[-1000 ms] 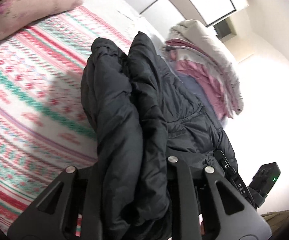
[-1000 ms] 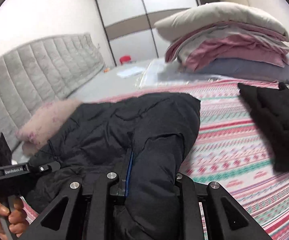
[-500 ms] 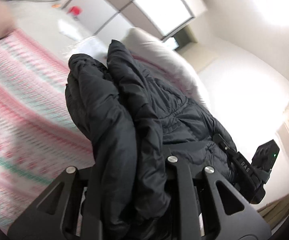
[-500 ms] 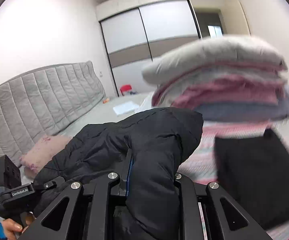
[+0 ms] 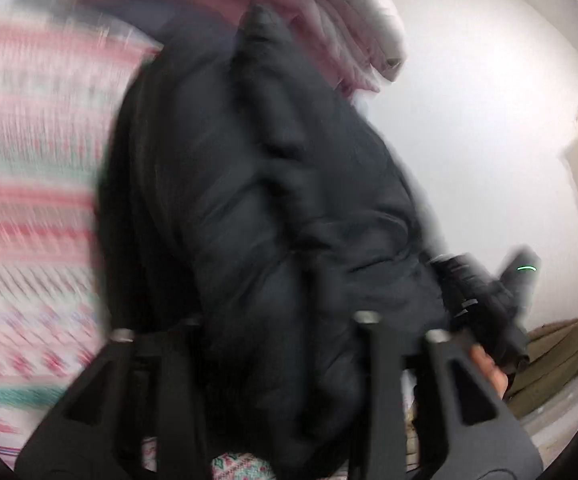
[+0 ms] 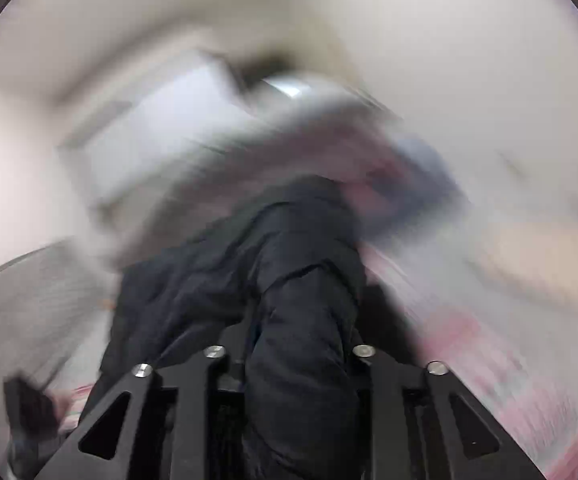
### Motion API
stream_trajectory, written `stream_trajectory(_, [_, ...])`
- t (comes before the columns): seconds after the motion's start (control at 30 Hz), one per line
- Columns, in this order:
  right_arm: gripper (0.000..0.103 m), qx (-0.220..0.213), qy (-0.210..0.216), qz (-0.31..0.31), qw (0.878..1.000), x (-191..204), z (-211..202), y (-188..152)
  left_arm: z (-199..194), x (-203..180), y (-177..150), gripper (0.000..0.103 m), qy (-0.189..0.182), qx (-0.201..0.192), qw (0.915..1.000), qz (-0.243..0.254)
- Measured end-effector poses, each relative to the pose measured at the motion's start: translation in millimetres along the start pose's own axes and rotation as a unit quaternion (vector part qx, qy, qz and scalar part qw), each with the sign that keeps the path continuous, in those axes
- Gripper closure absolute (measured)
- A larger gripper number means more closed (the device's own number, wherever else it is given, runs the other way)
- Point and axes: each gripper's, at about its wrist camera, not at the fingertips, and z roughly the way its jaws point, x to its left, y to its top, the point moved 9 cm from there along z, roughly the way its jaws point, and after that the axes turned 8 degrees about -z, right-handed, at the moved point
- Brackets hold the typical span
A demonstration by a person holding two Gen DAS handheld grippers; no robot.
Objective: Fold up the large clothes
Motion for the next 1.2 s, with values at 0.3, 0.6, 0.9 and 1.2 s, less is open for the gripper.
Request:
stream_trajectory(0.3, [0.024, -0.008, 0.076, 0.23, 0.97, -86.1, -14.5, -46.5, -62.6, 4.2, 7.3, 0.036, -0.002, -0.001, 1.0, 0.007])
stream_trajectory(0.6, [0.024, -0.077, 0.041, 0.191, 0.978, 1.4, -143.0, -98.3, -193.9, 19.8, -32.7, 0.036, 0.074, -0.029, 0.9962, 0.035])
stream_trajectory(0.9, [0.017, -0.121, -0.05, 0.126, 0.983, 128.3, -259.7, -195.1, -308.3, -5.9, -94.2, 0.007, 0.159, -0.091, 0.9641, 0.192])
stream_trajectory(1.2, [0.012, -0.124, -0.143, -0.014, 0.982, 154.0, -253.1, -262.5, -315.4, 35.4, -103.1, 0.003, 0.179, -0.111, 0.9561, 0.203])
